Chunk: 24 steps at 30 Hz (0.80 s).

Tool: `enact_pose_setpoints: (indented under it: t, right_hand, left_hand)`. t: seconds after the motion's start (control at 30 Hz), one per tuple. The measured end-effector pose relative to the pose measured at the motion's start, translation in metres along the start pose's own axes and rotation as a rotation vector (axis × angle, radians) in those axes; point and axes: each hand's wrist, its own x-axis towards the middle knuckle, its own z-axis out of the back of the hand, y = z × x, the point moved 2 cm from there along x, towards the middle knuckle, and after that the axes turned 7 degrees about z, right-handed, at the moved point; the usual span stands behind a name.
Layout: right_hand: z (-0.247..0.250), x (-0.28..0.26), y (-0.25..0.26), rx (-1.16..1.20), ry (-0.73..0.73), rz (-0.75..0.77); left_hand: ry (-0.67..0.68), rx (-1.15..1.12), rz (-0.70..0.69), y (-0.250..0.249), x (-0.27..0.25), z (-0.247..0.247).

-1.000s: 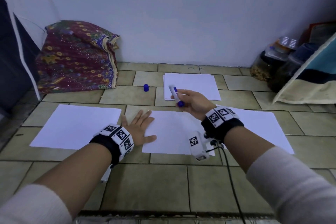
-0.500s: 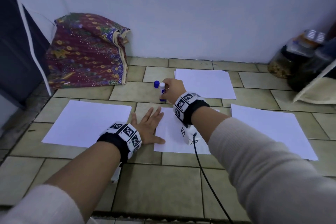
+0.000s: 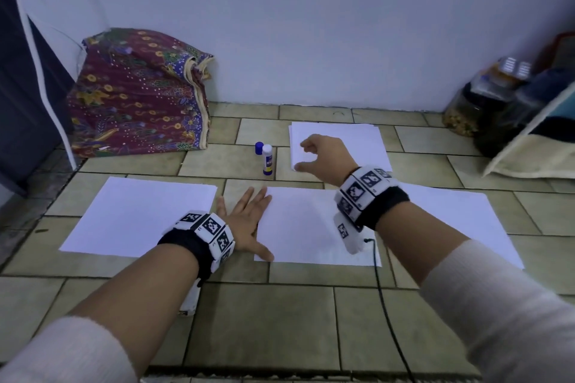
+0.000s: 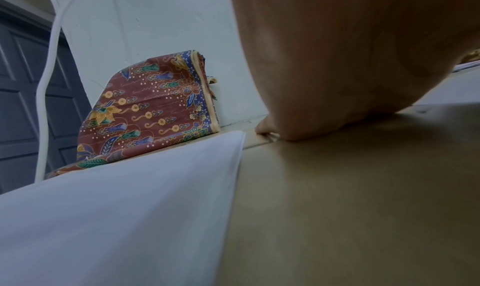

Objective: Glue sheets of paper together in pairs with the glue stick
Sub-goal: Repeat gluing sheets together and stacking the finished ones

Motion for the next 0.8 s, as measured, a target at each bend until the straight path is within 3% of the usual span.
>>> enact_pose_setpoints:
  t: [0.17,0.33,0.47,0.8]
  right_hand:
    - [0.048,-0.051,-0.06,-0.323,0.324,-0.323]
    - [0.048,-0.1,-0.126,-0.531,0.405,-0.554]
    - [0.043,-0.12,-0.146,-0.455,0.382,-0.562]
    - [0.055,-0.13,-0.142,-0.381,0.381,-0.48]
  left_hand:
    - [0.019,0.004,-0.014,-0.002,-0.002,0.001]
    - [0.003,0.009,-0.044,-0.001,0.0,0.002]
    - [-0.019,0.016,-0.048,-0.002,-0.001,0.001]
    - [-0.021,0.011,-0.044,-0.003,-0.005,0.002]
